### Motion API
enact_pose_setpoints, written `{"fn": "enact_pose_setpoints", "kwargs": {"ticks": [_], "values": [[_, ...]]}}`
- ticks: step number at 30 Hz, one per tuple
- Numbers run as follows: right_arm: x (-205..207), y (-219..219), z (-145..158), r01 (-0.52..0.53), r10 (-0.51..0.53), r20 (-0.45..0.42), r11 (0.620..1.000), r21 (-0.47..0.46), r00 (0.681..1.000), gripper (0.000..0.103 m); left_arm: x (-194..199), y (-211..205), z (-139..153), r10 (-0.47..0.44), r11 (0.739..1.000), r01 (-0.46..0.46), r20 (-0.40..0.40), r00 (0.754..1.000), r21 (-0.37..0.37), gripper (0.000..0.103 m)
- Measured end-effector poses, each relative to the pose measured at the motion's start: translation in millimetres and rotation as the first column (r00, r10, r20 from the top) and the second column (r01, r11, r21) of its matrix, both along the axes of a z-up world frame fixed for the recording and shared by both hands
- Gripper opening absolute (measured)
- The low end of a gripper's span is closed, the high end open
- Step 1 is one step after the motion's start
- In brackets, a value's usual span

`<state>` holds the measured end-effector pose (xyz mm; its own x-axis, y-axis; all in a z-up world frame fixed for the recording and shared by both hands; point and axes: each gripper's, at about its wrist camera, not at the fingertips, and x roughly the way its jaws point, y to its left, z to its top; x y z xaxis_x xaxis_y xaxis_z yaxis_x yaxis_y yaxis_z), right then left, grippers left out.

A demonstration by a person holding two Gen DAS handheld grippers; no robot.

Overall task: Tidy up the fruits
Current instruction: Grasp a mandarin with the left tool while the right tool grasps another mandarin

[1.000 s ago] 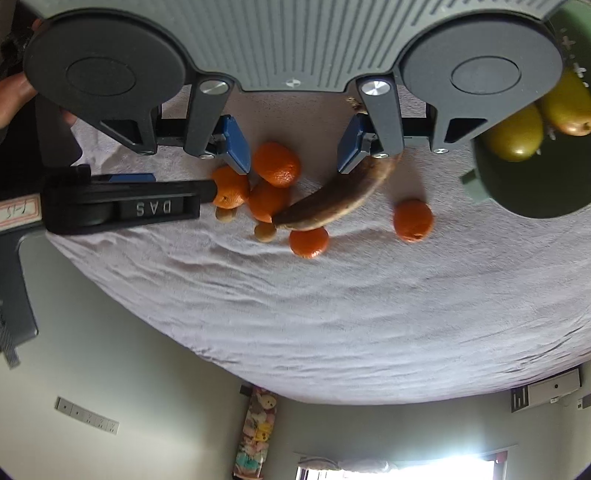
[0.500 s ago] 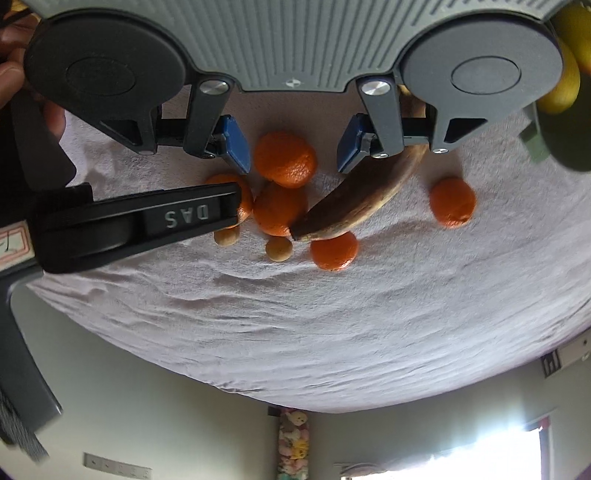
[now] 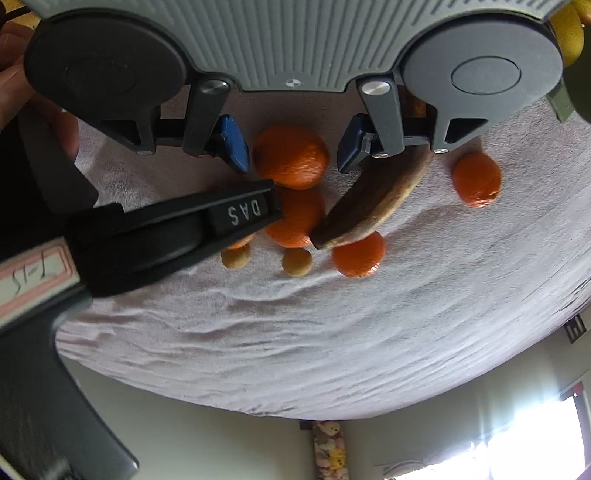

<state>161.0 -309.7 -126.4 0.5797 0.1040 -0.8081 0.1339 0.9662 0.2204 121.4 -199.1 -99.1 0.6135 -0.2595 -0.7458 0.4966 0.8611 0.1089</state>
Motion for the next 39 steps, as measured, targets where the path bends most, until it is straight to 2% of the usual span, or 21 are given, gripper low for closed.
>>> {"fn": "enact_pose_setpoints", "kwargs": {"ticks": [4, 9, 12, 22, 27, 32, 39], "values": [[0, 0, -1, -0.006, 0.006, 0.005, 1.0, -0.002, 1.0, 0.052, 1, -1, -5, 0.001, 1.0, -0.001, -0.008, 1.0, 0.005, 0.064], [0, 0, -2, -0.002, 0.002, 0.006, 1.0, 0.004, 1.0, 0.05, 4, 0, -6, 0.006, 1.0, -0.006, -0.021, 1.0, -0.005, 0.054], [-1, 1, -1, -0.012, 0.012, 0.008, 1.0, 0.0, 1.0, 0.045, 4, 1, -6, 0.004, 1.0, -0.004, -0.022, 1.0, -0.005, 0.053], [-2, 3, 3, -0.022, 0.022, 0.005, 1.0, -0.014, 1.0, 0.044, 6, 9, 1, 0.028, 0.998, -0.031, -0.053, 0.998, -0.047, 0.051], [-4, 1, 8, -0.005, 0.005, -0.014, 1.0, -0.021, 1.0, 0.044, 1, 11, 6, 0.045, 0.998, -0.048, -0.065, 0.997, -0.043, 0.051], [-9, 0, 16, 0.013, -0.014, -0.04, 1.0, -0.02, 0.999, 0.044, -8, 16, 15, 0.061, 0.997, -0.064, -0.066, 0.996, -0.038, 0.051], [-26, 0, 37, 0.021, -0.021, -0.016, 1.0, -0.009, 1.0, 0.044, -25, 26, 38, 0.087, 0.994, -0.092, -0.071, 0.994, -0.066, 0.051]]}}
